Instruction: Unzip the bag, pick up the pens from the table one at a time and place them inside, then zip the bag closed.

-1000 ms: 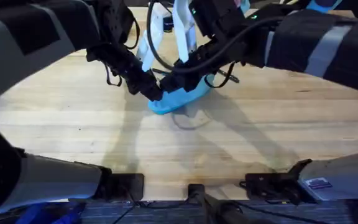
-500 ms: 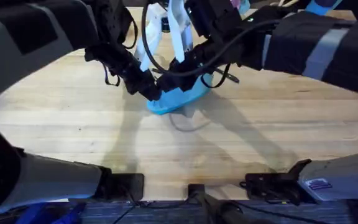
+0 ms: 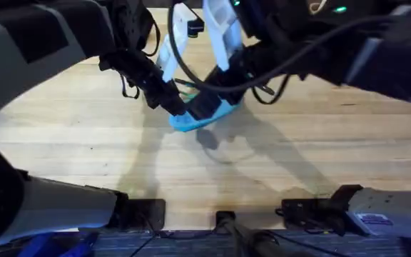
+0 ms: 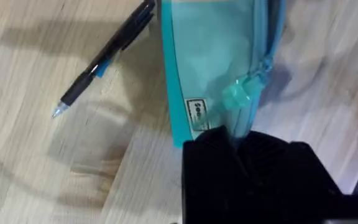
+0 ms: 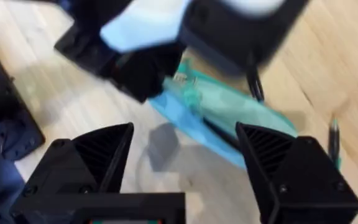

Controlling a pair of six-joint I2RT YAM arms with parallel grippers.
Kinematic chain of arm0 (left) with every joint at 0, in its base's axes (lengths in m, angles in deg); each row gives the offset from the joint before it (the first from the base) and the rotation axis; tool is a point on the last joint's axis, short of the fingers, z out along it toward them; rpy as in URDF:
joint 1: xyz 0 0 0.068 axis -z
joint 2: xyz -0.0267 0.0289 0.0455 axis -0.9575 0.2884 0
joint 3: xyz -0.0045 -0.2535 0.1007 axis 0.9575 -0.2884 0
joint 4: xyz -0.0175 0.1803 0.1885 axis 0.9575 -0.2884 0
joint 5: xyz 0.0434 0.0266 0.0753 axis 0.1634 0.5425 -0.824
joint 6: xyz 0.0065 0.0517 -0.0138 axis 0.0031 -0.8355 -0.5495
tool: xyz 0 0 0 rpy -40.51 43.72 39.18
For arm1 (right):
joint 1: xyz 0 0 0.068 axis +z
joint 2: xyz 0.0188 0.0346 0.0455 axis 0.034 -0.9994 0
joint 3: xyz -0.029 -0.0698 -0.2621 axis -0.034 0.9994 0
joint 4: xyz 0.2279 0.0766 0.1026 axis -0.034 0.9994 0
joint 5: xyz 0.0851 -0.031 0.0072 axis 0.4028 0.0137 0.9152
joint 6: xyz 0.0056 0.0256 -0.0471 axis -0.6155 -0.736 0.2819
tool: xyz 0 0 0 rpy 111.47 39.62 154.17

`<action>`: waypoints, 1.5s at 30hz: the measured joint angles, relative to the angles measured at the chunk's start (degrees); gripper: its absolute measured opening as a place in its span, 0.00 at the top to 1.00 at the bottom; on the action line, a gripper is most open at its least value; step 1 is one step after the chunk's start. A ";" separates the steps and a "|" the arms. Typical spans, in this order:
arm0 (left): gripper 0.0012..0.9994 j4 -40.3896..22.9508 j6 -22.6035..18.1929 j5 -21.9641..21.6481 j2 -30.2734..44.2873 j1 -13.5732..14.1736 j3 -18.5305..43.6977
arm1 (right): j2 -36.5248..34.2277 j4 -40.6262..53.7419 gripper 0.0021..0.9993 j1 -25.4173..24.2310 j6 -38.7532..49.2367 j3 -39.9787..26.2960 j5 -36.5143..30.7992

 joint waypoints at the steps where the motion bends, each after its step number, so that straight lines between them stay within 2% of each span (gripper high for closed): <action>1: 0.96 0.02 0.00 0.00 0.00 0.00 0.00 | 0.86 1.41 0.00 -0.13 0.24 0.00 -0.23; 8: 0.95 0.02 -0.05 0.04 0.00 0.00 0.00 | 3.52 5.31 0.00 -4.72 0.84 0.00 -1.20; 9: 0.83 -0.03 -0.19 0.07 -0.02 0.00 0.00 | 3.52 5.56 0.00 -5.42 0.86 -0.04 -1.28; 14: 0.07 -0.11 0.02 0.26 0.00 0.00 0.00 | 3.52 6.42 0.00 -6.96 0.86 -0.65 -1.74; 15: 0.02 -0.20 0.14 0.27 -0.02 0.00 0.00 | 3.52 6.60 0.00 -6.96 0.88 -0.83 -1.77; 22: 0.01 -1.02 0.15 0.44 -0.02 0.00 0.02 | 3.52 9.21 0.00 -6.96 1.31 -3.48 -1.98; 28: 0.00 -4.33 0.16 0.70 -1.29 -0.19 1.15 | 3.41 14.99 0.00 -6.96 4.75 -7.83 -2.13; 34: 0.00 -7.58 0.16 0.87 -10.52 -2.81 1.71 | 1.73 18.78 0.00 -6.96 9.66 -12.42 -2.11; 39: 0.01 -10.23 0.15 0.90 -19.61 -5.64 2.03 | 0.09 17.58 0.00 -6.96 15.28 -12.96 -2.14; 43: 0.01 -10.54 0.15 0.92 -23.80 -6.19 2.05 | -0.35 16.20 0.00 -6.96 22.94 -12.96 -2.18; 45: 0.01 -10.56 0.15 0.92 -24.87 -6.19 2.05 | -0.35 16.09 0.00 -6.96 29.98 -12.96 -2.19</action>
